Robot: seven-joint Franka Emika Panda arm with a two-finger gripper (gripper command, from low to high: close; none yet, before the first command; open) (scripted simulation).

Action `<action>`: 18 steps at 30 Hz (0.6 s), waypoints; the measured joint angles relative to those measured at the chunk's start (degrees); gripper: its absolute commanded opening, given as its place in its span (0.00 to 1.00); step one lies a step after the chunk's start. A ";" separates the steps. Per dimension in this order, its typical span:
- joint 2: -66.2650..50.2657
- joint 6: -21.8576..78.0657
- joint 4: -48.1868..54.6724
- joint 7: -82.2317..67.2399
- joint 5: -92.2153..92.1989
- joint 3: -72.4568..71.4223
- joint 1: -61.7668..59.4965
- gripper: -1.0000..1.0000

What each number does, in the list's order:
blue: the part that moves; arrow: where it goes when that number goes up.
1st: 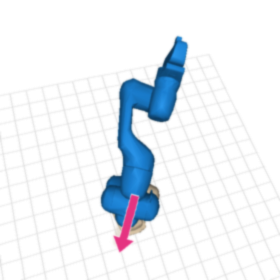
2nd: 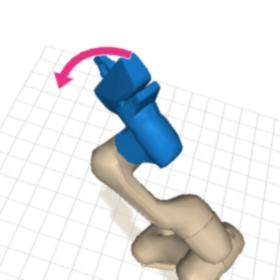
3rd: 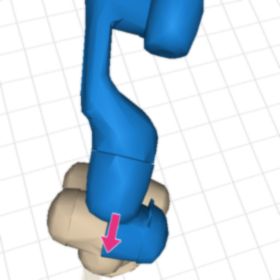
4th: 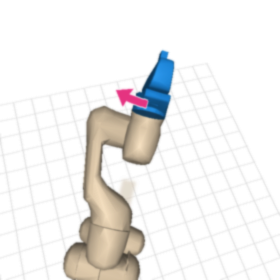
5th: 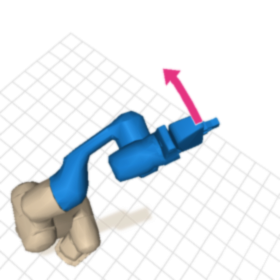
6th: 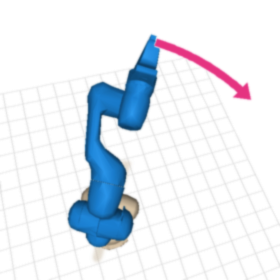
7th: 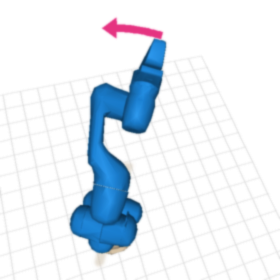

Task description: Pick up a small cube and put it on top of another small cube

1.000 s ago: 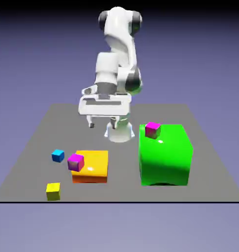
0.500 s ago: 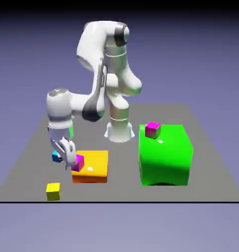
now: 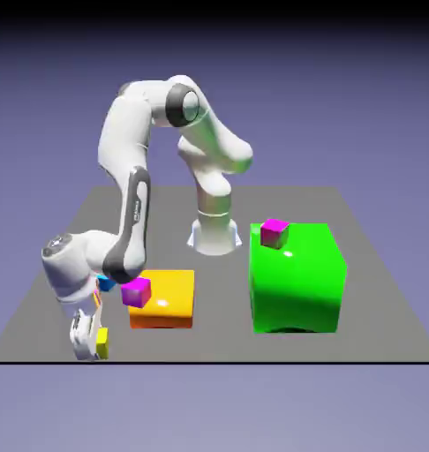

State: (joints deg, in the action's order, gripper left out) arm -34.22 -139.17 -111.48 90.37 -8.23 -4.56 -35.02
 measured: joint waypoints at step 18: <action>37.37 22.63 -15.81 -14.44 -2.75 -8.47 21.36 0.00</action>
State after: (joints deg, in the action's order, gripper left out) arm 3.15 -116.54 -127.29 75.93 -10.98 -13.03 -13.66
